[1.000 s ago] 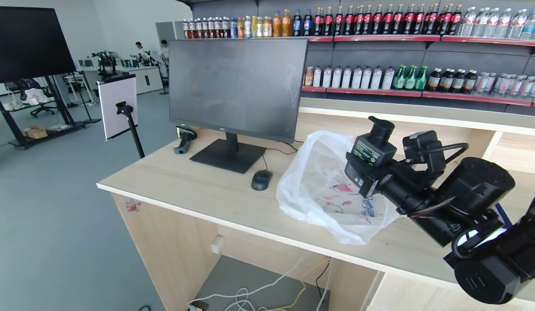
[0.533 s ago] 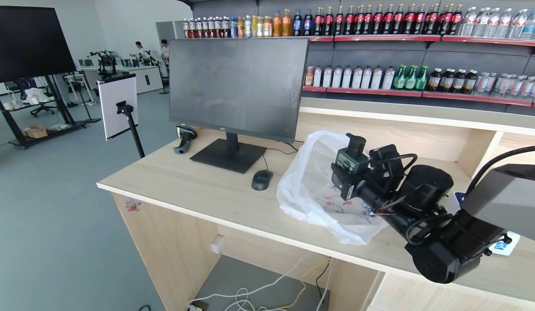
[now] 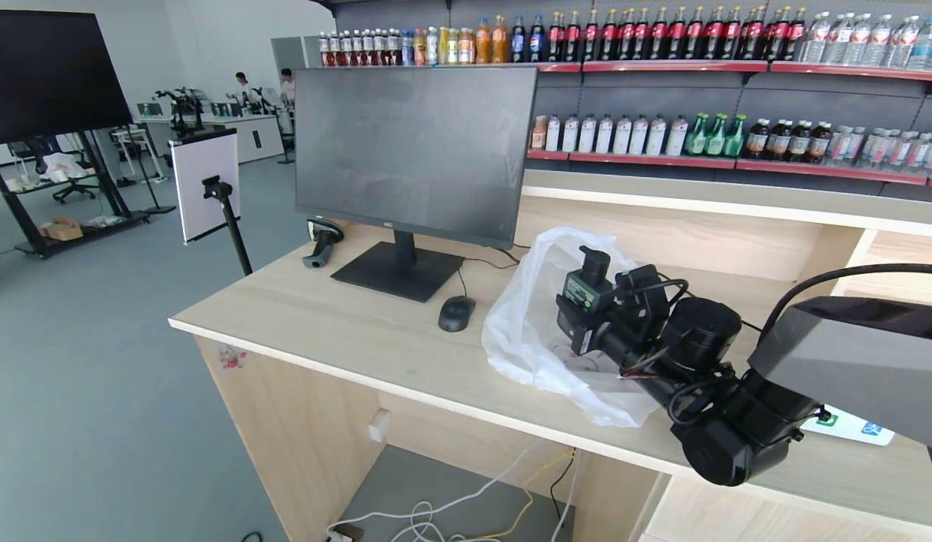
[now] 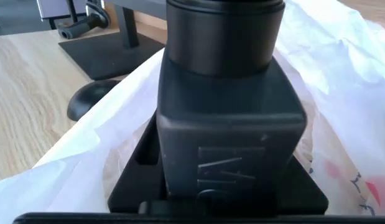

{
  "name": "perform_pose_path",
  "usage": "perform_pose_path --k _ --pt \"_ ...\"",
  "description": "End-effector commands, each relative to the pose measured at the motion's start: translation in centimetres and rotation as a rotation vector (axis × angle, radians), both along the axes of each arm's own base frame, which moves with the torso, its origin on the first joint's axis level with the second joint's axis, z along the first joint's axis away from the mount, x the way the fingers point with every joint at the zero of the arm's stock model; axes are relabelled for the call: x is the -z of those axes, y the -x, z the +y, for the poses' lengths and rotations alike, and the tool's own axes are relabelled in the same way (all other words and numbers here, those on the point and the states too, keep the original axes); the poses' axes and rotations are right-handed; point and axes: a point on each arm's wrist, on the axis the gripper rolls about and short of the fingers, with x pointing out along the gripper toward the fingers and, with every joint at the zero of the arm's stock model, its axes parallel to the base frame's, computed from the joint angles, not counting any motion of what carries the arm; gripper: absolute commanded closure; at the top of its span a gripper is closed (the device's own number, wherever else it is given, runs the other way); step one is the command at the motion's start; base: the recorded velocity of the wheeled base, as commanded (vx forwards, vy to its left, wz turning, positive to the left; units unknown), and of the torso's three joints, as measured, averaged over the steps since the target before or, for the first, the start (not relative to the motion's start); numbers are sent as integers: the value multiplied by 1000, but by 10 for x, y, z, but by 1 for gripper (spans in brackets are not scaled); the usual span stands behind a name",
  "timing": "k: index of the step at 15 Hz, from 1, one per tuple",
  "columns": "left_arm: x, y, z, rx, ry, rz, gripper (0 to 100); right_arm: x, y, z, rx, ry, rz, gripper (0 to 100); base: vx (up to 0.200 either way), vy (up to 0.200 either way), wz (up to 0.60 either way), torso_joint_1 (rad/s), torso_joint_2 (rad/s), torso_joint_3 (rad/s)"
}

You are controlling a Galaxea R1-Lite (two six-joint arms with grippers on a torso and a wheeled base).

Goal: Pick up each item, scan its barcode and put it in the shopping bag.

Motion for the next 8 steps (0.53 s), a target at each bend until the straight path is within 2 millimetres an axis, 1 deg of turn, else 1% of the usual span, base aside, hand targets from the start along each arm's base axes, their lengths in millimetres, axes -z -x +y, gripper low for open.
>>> perform_pose_path --k 1,3,8 --pt "0 0 0 1 0 -1 0 13 -4 3 -18 11 23 100 0 0 0 0 0 0" --pt "0 0 0 1 -3 1 0 17 -6 11 -41 10 19 100 0 0 0 0 0 0" --pt "0 0 0 1 -21 -1 0 32 -7 14 -47 27 57 100 0 0 0 0 0 0"
